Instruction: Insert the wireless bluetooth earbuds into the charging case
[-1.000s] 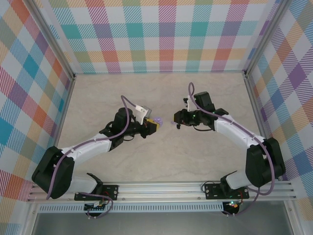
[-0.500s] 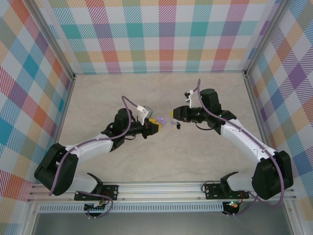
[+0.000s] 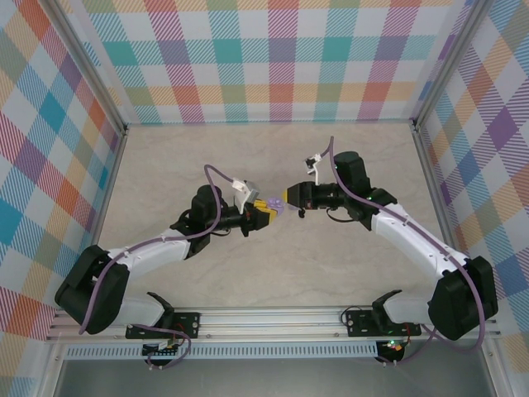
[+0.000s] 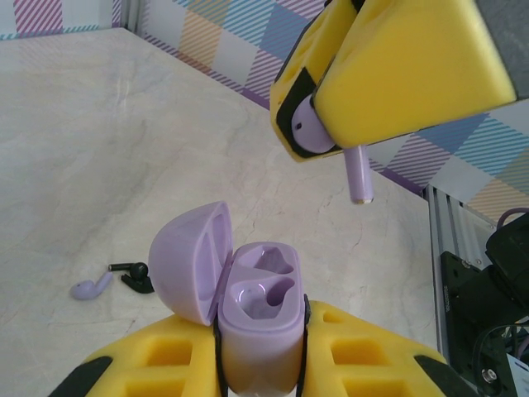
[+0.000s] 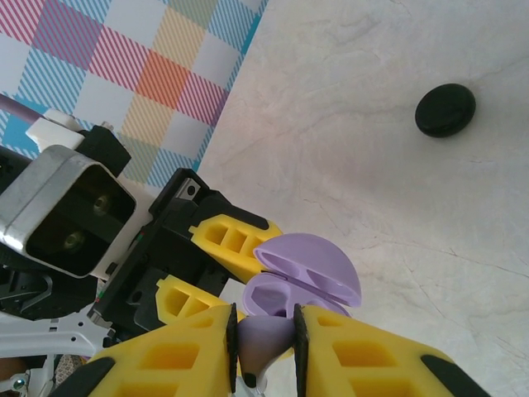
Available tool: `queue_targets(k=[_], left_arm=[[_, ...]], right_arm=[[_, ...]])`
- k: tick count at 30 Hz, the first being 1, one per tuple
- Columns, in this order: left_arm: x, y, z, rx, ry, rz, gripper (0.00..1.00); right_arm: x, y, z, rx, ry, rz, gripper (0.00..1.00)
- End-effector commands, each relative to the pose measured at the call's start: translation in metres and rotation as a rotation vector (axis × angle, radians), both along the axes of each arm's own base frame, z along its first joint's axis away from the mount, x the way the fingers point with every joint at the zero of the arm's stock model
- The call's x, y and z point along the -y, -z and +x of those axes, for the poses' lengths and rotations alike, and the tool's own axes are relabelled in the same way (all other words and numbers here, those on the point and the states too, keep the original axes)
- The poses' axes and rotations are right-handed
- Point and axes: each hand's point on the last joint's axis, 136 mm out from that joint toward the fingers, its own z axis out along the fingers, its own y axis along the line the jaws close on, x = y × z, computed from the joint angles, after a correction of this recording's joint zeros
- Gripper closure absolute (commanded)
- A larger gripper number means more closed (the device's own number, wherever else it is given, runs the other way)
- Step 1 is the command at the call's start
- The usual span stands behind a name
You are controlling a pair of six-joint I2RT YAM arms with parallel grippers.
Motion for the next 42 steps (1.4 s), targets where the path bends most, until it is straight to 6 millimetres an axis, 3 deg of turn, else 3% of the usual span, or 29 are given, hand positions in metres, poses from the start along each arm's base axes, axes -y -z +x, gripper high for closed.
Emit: queue_targets(k=[1,42], left_arm=[[0.004,-0.021,-0.011,0.085,0.045,-0.043,0.78],[0.009,-0.038,-0.013,0.054,0.051,-0.094,0.78]], right_arm=[[-0.003,-0.02,-0.001,0.071,-0.021,0.013,0.74],[-0.016,-0.009,0.0,0.088,-0.025,-0.042,0.74]])
